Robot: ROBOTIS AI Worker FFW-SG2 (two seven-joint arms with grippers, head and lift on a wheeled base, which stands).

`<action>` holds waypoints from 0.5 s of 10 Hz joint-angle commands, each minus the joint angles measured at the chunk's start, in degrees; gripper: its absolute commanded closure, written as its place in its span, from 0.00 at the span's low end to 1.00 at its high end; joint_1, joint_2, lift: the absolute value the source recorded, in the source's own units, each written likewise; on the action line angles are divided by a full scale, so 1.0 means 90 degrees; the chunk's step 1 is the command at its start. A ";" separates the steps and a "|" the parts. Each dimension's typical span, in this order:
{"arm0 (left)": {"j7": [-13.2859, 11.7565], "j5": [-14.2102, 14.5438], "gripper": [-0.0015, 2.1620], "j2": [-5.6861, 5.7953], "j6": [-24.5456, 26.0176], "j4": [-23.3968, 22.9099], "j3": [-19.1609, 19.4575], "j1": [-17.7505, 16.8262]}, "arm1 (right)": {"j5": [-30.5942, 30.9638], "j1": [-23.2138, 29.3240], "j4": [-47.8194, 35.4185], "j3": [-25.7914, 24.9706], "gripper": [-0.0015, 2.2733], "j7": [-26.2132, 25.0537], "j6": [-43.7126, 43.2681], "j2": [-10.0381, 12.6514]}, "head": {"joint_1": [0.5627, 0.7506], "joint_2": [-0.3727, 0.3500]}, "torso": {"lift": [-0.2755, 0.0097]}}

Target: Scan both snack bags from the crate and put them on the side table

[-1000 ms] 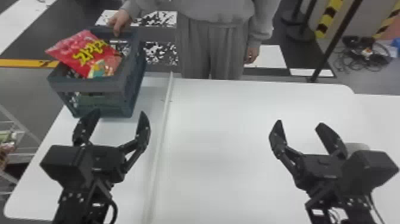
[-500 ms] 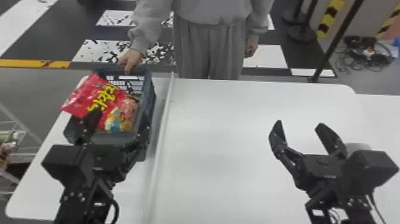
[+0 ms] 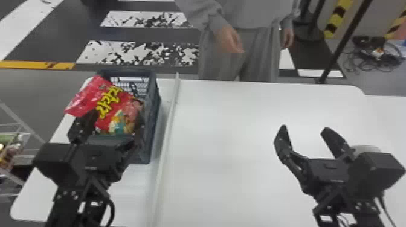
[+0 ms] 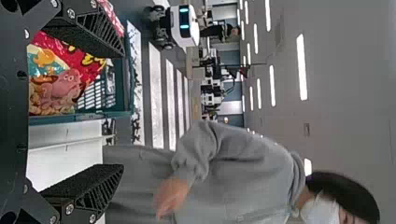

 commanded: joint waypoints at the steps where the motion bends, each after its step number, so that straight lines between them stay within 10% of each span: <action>1: -0.0047 0.0288 0.09 -0.0015 0.0186 0.0090 0.0439 -0.0120 | -0.0009 0.0002 -0.0012 -0.0010 0.04 0.0000 0.0017 -0.0025 | 0.70 0.59 | 0.66; 5: -0.0184 0.0942 0.09 -0.0015 0.0948 0.0119 0.1533 -0.0325 | -0.0009 0.0012 -0.0070 -0.0019 0.04 0.0000 0.0115 -0.0054 | 0.70 0.74 | 0.66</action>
